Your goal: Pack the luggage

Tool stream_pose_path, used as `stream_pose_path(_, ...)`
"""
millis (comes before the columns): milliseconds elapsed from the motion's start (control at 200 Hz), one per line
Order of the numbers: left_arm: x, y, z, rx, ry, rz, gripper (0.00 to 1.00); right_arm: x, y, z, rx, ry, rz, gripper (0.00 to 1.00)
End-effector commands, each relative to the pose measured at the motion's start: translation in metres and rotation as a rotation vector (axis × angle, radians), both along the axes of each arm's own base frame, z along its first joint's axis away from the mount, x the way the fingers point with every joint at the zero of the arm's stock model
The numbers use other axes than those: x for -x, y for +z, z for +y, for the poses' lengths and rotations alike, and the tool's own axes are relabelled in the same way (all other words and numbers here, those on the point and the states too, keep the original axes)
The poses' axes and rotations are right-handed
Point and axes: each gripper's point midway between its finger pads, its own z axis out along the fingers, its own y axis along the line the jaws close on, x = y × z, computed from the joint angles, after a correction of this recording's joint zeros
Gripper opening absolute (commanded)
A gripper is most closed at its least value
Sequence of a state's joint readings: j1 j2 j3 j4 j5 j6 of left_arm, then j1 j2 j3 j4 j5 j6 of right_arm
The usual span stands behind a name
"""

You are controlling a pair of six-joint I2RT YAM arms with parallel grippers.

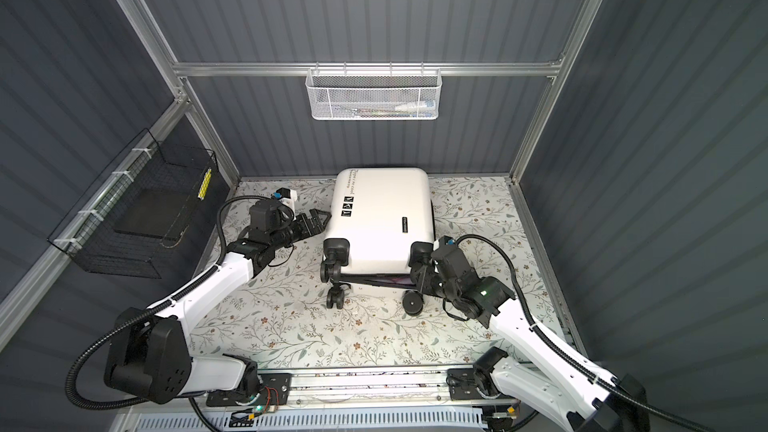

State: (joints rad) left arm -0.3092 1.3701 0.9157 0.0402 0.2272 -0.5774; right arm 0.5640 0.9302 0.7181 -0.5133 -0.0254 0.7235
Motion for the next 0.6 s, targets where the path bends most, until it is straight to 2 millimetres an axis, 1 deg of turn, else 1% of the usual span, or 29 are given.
stream_pose_path(0, 0.006, -0.004, -0.005, 0.046, -0.015, 0.019, 1.0, -0.008, -0.035, -0.033, 0.076, -0.096, 0.09, 0.0)
stream_pose_path(210, 0.006, -0.007, -0.008, 0.075, -0.017, 0.025, 1.0, -0.038, -0.023, -0.048, 0.087, -0.131, 0.077, 0.0)
stream_pose_path(300, 0.004, -0.008, -0.01, 0.079, -0.019, 0.027, 1.0, -0.046, -0.012, -0.049, 0.08, -0.125, 0.057, 0.0)
stream_pose_path(420, 0.001, -0.01, -0.012, 0.079, -0.023, 0.029, 1.0, -0.044, 0.008, -0.042, 0.047, -0.08, 0.029, 0.0)
stream_pose_path(595, -0.004, -0.012, -0.017, 0.087, -0.03, 0.033, 1.0, -0.03, 0.042, -0.033, 0.003, -0.022, -0.022, 0.0)
